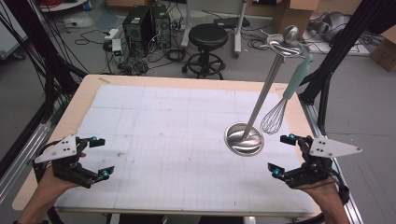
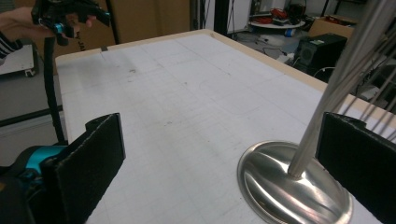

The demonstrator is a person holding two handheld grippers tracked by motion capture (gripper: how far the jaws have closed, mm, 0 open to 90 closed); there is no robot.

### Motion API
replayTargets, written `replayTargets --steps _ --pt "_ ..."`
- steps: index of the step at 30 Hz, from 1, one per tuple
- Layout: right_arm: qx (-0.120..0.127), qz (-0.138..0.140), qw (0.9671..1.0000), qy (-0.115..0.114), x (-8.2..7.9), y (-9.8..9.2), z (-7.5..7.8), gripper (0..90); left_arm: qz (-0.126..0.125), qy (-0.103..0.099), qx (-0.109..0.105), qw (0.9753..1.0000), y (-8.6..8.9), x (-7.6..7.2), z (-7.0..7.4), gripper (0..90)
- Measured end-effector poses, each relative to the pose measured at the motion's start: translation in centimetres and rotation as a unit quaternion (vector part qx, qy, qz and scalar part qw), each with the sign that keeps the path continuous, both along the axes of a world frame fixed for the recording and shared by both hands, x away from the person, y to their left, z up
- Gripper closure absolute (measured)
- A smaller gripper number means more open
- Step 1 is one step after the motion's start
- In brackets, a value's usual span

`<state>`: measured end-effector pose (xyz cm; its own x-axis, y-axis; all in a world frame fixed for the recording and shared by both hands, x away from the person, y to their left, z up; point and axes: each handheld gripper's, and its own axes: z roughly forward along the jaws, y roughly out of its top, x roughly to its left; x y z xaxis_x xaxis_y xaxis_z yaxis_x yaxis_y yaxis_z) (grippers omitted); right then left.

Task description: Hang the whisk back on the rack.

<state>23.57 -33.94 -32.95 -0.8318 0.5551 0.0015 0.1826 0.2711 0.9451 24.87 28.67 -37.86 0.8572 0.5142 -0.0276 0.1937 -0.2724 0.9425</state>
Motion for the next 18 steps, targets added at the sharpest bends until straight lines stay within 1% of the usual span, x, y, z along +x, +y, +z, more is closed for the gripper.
replayTargets --steps 1,3,6,9,11,12,14,15,18 --pt "0.006 0.002 1.0000 0.000 0.1 0.5 -0.4 0.5 -0.001 0.002 0.000 1.0000 0.0 0.0 0.0 1.7" --pt "0.005 0.004 1.0000 -0.002 0.1 0.8 -0.7 0.5 -0.004 0.001 0.000 1.0000 -0.1 -0.1 0.0 1.7" --pt "0.004 0.009 0.9999 0.004 0.2 1.5 -1.5 0.5 -0.006 0.001 0.003 1.0000 -0.1 -0.2 0.0 1.7" --pt "0.001 0.012 0.9999 0.009 0.3 2.1 -2.5 0.5 -0.006 0.000 0.002 1.0000 -0.2 -0.3 0.0 1.7" --pt "0.003 0.012 0.9998 0.014 0.5 2.4 -3.1 0.5 -0.006 -0.001 0.000 1.0000 -0.3 -0.4 0.1 1.7" --pt "0.000 0.011 0.9998 0.019 0.6 2.5 -3.4 0.5 -0.006 -0.002 0.002 1.0000 -0.3 -0.4 0.1 1.7" --pt "0.001 0.007 0.9998 0.020 0.7 2.7 -3.9 0.5 -0.007 -0.002 0.001 1.0000 -0.4 -0.5 0.0 1.7" --pt "0.005 0.007 0.9997 0.024 0.8 2.7 -4.1 0.5 -0.008 -0.003 0.002 1.0000 -0.4 -0.5 0.0 1.7" --pt "0.002 0.004 0.9996 0.027 1.0 2.8 -4.6 0.5 -0.007 -0.002 0.004 1.0000 -0.5 -0.6 0.0 1.7"
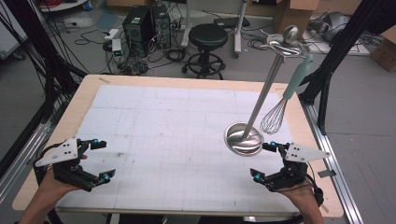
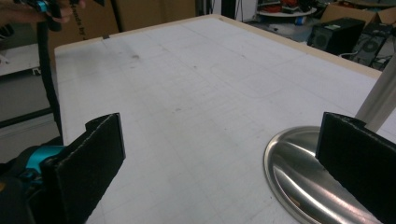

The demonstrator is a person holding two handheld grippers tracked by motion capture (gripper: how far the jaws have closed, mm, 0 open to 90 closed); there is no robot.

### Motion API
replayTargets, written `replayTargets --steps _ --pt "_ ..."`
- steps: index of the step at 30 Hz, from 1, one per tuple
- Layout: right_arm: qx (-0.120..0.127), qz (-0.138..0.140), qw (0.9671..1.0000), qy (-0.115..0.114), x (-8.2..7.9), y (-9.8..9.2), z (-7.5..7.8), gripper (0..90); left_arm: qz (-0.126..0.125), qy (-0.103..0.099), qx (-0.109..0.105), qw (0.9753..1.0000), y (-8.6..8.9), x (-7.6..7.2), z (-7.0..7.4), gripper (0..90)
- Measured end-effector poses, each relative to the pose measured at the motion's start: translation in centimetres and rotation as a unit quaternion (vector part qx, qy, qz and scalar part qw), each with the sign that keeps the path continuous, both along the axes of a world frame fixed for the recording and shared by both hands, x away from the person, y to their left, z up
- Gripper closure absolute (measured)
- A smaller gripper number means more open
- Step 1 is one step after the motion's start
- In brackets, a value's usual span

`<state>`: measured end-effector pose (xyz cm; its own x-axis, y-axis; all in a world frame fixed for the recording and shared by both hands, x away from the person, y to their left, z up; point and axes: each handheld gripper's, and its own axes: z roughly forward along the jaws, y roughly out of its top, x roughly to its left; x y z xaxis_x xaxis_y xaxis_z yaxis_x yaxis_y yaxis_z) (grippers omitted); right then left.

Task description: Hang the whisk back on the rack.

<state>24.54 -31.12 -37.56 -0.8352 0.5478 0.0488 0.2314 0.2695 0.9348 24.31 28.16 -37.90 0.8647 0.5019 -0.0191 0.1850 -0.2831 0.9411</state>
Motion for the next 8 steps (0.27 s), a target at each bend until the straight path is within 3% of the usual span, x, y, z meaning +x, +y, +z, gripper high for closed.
replayTargets --steps 8 --pt "0.000 0.000 1.0000 -0.003 0.01 0.08 0.03 0.5 -0.003 0.003 0.000 1.0000 -0.18 0.14 -0.18 1.7"
